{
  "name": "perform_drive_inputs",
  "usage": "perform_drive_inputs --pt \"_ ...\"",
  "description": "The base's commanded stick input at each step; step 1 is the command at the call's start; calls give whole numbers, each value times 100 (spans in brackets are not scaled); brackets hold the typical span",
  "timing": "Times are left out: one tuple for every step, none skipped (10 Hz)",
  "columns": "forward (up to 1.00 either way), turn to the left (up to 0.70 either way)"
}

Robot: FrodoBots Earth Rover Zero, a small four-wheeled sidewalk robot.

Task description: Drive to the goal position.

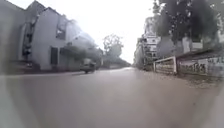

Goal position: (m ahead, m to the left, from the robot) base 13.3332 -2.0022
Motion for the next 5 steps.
perform_drive_inputs --pt "100 6" --pt "100 6" --pt "100 -24" --pt "100 -34" --pt "100 -34"
